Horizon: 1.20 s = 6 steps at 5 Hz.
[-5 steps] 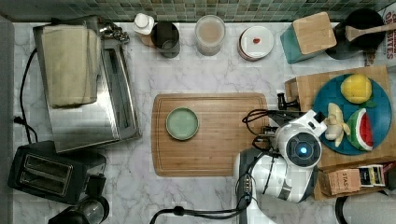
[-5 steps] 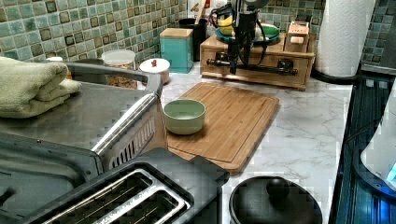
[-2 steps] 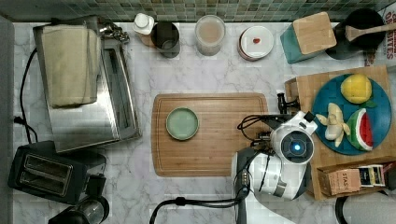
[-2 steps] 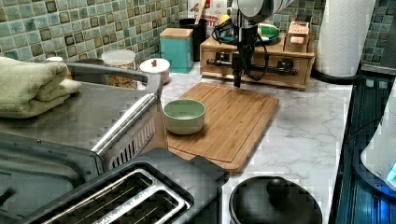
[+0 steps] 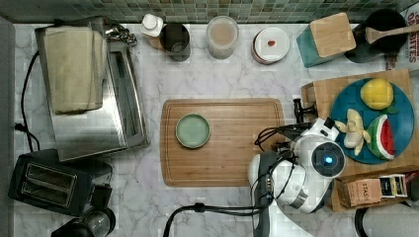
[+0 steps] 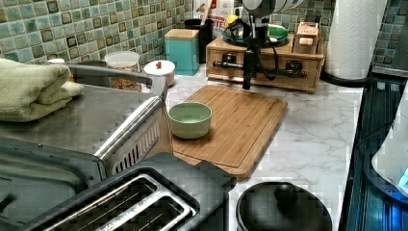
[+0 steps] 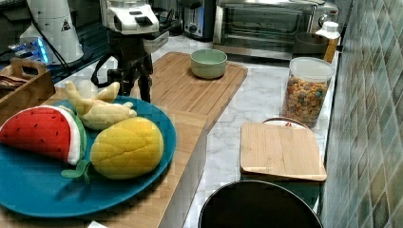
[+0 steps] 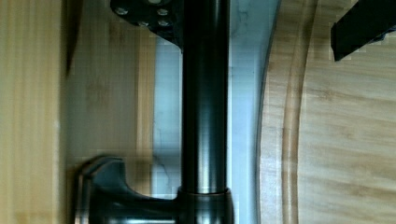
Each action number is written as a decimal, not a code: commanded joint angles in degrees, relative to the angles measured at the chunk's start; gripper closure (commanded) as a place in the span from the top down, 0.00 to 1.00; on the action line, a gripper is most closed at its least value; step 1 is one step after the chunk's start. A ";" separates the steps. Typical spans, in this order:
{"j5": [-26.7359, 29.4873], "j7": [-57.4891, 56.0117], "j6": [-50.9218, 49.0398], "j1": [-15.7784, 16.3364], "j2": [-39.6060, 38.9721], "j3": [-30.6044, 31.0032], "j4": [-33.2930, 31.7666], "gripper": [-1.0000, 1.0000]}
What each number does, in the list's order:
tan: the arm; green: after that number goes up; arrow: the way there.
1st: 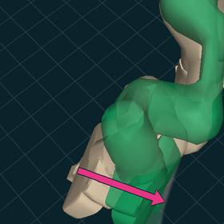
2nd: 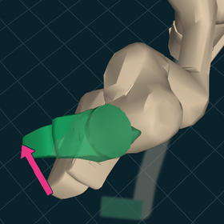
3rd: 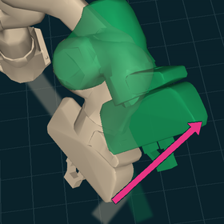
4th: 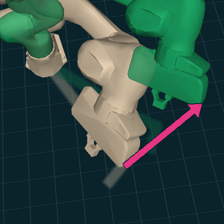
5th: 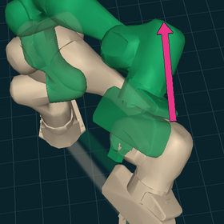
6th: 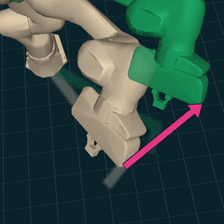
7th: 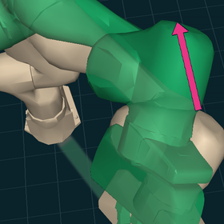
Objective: Open the drawer.
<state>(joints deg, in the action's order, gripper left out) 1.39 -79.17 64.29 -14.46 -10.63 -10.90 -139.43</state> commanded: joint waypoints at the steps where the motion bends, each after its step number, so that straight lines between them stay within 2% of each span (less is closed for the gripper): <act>1: 4.74 6.59 -6.66 9.36 3.90 10.08 -2.56 1.00; 2: 5.79 11.14 -6.46 12.43 3.61 12.51 -3.37 1.00; 3: 6.44 17.66 -1.59 15.00 5.50 15.80 -6.94 1.00; 5: 7.25 25.23 -5.69 17.08 9.74 20.00 -8.60 1.00; 6: 7.21 25.26 -5.69 15.85 9.73 21.22 -8.59 1.00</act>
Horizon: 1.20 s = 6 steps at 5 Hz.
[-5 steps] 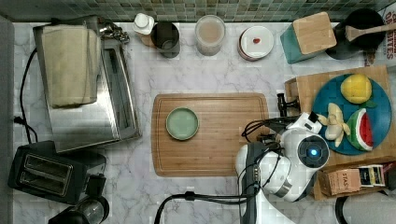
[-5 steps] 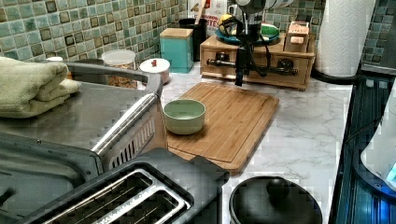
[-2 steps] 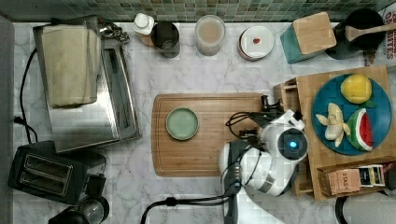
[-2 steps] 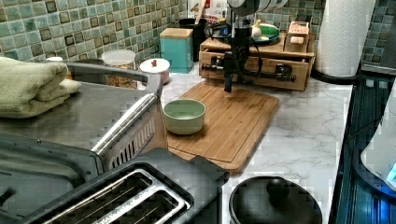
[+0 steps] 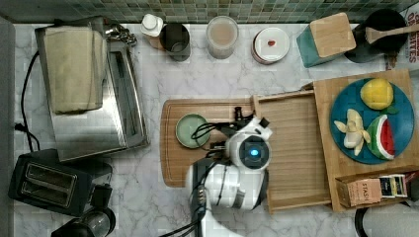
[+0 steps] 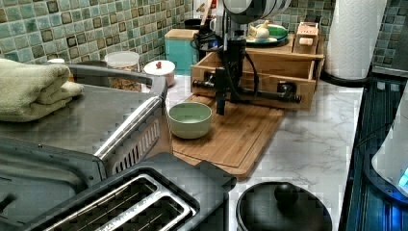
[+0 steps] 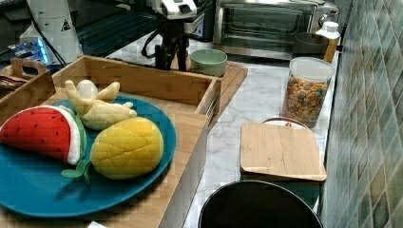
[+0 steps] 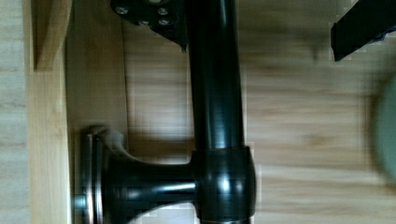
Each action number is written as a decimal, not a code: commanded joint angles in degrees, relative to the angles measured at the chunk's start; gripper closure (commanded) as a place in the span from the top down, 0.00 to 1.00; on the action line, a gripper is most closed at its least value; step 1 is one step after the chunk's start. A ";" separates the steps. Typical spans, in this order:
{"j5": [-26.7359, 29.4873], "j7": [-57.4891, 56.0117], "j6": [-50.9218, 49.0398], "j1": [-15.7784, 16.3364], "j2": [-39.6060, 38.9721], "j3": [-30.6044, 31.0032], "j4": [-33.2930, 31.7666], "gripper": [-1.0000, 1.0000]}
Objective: Open the drawer.
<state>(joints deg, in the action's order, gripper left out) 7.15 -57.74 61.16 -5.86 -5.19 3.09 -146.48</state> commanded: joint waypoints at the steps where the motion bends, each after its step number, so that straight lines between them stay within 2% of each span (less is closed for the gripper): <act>1: 1.47 3.80 -2.56 7.76 4.29 6.73 -1.54 1.00; 5: 1.47 3.81 -2.57 7.77 4.29 6.72 -1.54 1.00; 6: 1.54 3.75 -2.58 10.34 4.30 4.15 -1.52 1.00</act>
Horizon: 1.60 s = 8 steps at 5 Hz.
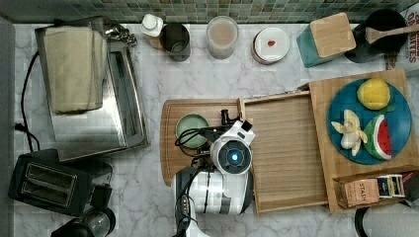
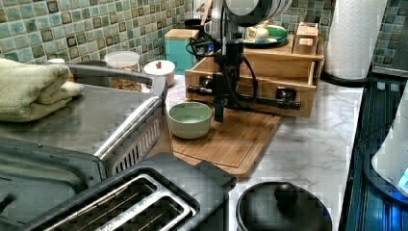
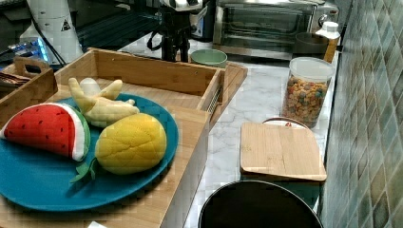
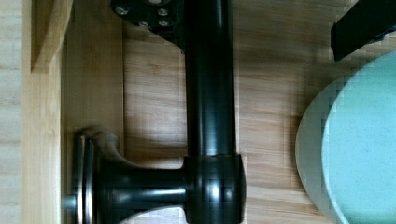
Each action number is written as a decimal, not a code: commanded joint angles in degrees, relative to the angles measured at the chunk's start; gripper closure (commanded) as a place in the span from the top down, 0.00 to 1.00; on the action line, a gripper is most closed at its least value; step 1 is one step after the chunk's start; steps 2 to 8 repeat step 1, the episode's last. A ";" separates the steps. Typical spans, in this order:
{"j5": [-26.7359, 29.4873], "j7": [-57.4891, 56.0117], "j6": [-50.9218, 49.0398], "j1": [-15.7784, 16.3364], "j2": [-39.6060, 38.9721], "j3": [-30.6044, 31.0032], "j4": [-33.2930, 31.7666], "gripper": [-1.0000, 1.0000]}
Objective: Open the drawer.
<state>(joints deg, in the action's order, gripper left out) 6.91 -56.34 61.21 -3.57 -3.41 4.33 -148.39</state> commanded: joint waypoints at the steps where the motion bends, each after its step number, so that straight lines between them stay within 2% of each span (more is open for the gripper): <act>1: 1.80 2.34 -2.63 8.68 2.52 2.28 0.37 1.00; 8: 1.80 2.34 -2.63 8.68 2.52 2.28 0.37 1.00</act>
